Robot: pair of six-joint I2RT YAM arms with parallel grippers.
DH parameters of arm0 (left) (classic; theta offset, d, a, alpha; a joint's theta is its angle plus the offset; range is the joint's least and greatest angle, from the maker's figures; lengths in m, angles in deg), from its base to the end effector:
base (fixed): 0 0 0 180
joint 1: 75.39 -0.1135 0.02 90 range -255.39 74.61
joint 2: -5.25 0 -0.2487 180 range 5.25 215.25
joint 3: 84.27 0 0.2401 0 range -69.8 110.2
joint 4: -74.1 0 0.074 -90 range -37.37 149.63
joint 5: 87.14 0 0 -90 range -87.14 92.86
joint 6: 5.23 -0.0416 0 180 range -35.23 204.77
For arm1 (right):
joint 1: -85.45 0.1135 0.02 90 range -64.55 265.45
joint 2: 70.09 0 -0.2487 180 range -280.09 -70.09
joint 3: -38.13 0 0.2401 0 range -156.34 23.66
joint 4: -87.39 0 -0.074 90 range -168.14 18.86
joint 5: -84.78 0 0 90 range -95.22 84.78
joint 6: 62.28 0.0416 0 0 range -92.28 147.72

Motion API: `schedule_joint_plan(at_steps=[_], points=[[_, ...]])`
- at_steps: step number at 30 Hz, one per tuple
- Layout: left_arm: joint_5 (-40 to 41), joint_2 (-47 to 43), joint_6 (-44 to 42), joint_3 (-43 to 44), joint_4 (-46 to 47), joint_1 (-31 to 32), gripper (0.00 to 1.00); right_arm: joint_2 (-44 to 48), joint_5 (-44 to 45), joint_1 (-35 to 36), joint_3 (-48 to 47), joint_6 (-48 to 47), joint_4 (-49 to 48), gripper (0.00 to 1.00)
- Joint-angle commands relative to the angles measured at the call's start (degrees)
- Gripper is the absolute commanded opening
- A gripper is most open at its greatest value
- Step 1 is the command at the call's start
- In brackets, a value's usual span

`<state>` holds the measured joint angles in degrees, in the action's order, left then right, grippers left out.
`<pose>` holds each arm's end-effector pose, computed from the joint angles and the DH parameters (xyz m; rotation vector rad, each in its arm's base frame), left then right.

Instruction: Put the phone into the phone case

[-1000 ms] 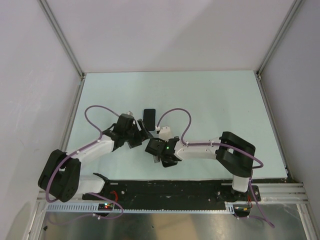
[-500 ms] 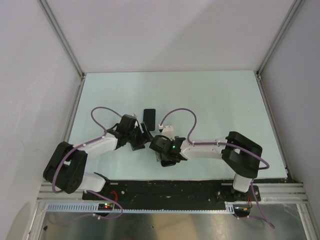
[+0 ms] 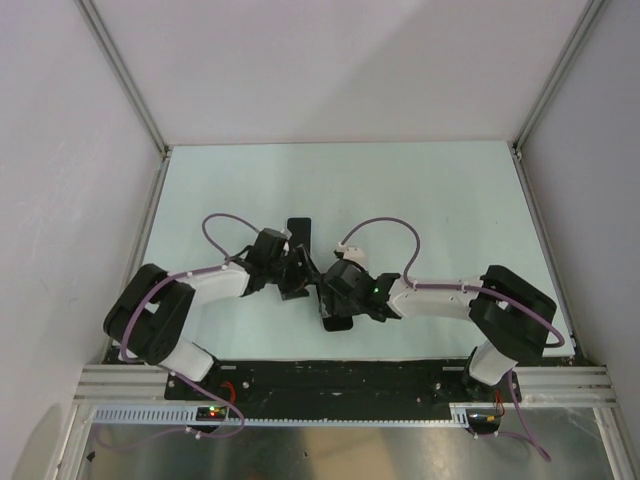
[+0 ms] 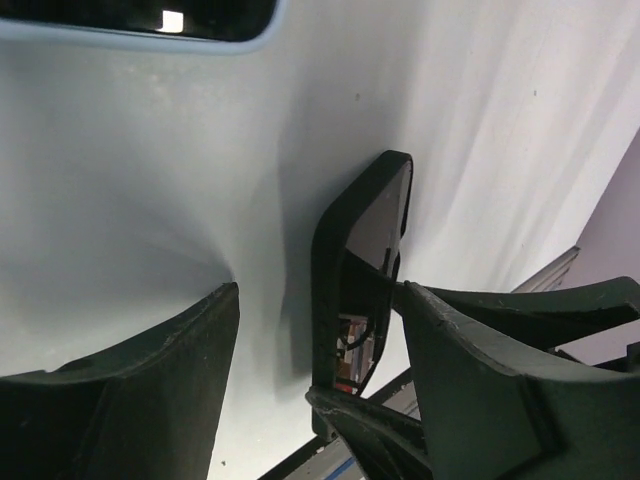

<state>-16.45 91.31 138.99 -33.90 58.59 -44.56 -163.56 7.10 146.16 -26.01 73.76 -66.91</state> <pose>0.2238 -0.1496 0.1333 -0.3882 2.6718 -0.9794 0.1594 0.2661 0.1502 -0.2413 2.5583 0.4839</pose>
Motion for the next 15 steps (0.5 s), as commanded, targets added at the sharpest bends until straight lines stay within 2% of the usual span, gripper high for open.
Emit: schedule_joint_plan(at_steps=[1, 5, 8, 12, 15], points=[[-1.34, 2.84, 1.96, 2.51, 3.38, 1.59, 0.7, -2.13, -4.35, -1.46, 3.21, 0.02, -3.64, 0.55], [-1.44, 5.74, 2.85, 3.76, 4.23, 3.12, 0.66, -1.69, -4.98, -1.95, 4.0, 0.22, -4.44, 0.55], [-1.59, 7.68, 3.6, 4.16, 5.24, 4.09, 0.55, -1.32, -5.25, -2.22, 4.66, 0.27, -4.78, 0.56], [-1.76, 9.57, 4.1, 4.46, 6.13, 4.77, 0.33, -0.43, -5.41, -2.74, 5.27, 0.18, -5.11, 0.63], [-2.15, 10.41, 3.78, 4.93, 6.41, 4.86, 0.1, 1.07, -5.36, -3.03, 5.4, -0.2, -4.77, 0.76]])
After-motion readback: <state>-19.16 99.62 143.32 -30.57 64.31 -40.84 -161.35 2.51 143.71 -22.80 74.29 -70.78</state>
